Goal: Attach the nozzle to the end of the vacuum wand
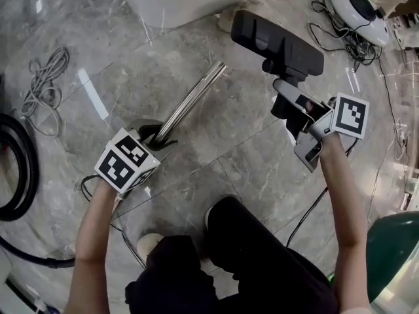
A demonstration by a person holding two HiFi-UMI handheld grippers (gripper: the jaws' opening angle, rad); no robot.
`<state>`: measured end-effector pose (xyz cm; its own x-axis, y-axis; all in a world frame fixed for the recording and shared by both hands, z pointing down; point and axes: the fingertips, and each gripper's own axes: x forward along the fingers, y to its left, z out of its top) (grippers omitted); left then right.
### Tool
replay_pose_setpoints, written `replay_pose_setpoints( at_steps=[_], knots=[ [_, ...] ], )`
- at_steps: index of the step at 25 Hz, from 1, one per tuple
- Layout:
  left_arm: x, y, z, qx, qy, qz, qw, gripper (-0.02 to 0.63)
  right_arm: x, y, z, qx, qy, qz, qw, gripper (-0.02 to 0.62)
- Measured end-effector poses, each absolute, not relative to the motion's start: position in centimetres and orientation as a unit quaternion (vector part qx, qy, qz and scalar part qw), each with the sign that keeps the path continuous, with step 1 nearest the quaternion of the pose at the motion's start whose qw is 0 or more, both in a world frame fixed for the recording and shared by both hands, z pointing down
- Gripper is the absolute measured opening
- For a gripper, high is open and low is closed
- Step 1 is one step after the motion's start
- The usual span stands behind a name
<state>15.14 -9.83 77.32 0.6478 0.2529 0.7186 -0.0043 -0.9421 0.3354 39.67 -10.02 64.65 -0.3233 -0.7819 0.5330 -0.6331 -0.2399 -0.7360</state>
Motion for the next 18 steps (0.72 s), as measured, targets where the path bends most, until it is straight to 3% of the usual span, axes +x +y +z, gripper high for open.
replay_pose_setpoints(
  at_steps=[13,18],
  knots=[
    [4.2,-3.6,73.3,0.906,0.072,0.392,0.143,0.169,31.7,-13.6,64.7,-0.489,0.618,-0.582,0.201,0.199],
    [2.1,-3.0,72.1,0.911,0.041,0.387,0.138,0.152,27.8,-14.8,63.9,-0.452,0.637,-0.596,0.187,0.199]
  ],
)
